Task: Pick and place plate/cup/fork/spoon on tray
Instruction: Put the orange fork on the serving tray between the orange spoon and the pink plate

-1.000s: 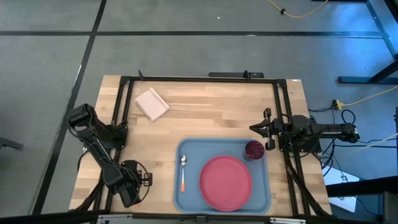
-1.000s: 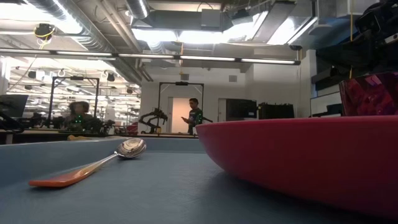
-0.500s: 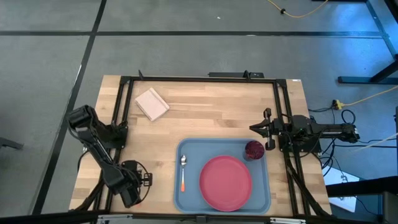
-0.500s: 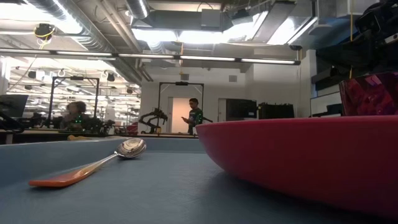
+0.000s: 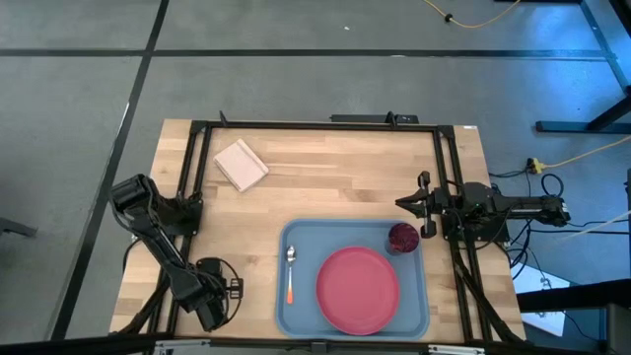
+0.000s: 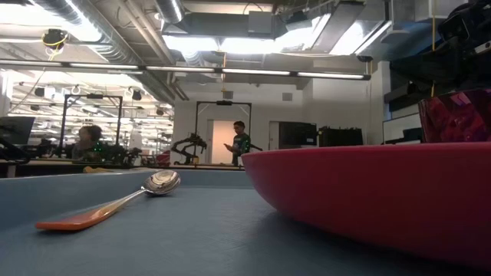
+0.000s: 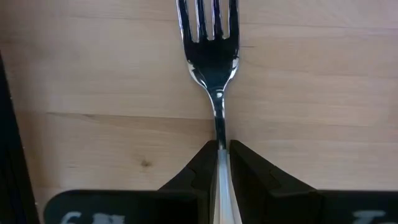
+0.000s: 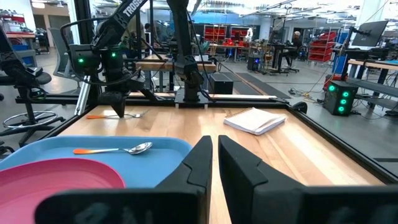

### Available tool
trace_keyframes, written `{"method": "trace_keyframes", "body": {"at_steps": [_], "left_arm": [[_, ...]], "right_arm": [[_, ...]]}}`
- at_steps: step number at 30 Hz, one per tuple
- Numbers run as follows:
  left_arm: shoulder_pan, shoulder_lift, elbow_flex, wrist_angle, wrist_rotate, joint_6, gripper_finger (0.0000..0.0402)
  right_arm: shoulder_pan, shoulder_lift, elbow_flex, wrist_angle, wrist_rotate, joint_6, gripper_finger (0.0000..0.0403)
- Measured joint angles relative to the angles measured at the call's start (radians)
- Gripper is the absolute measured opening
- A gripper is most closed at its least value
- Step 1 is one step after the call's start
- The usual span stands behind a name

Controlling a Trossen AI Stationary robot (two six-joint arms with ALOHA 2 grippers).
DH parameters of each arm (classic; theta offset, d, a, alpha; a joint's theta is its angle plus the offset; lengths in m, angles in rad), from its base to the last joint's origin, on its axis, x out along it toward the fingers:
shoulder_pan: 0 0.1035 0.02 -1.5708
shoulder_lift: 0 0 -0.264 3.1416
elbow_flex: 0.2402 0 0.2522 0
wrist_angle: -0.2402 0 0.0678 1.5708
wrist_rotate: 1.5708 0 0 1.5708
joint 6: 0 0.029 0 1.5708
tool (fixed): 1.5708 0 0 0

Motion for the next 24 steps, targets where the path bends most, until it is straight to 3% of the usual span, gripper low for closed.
{"method": "trace_keyframes", "body": {"at_steps": [13,24], "left_arm": [[-0.001,0.011,0.003,-0.022,-0.058,0.122,0.0037],[-0.001,0.012,0.001,-0.022,-0.045,0.107,0.0036]], "right_arm": [[0.0,0.0,0.0,0.0,0.0,0.0,0.0033],[0.0,0.0,0.0,0.0,0.0,0.0,0.0033]]}}
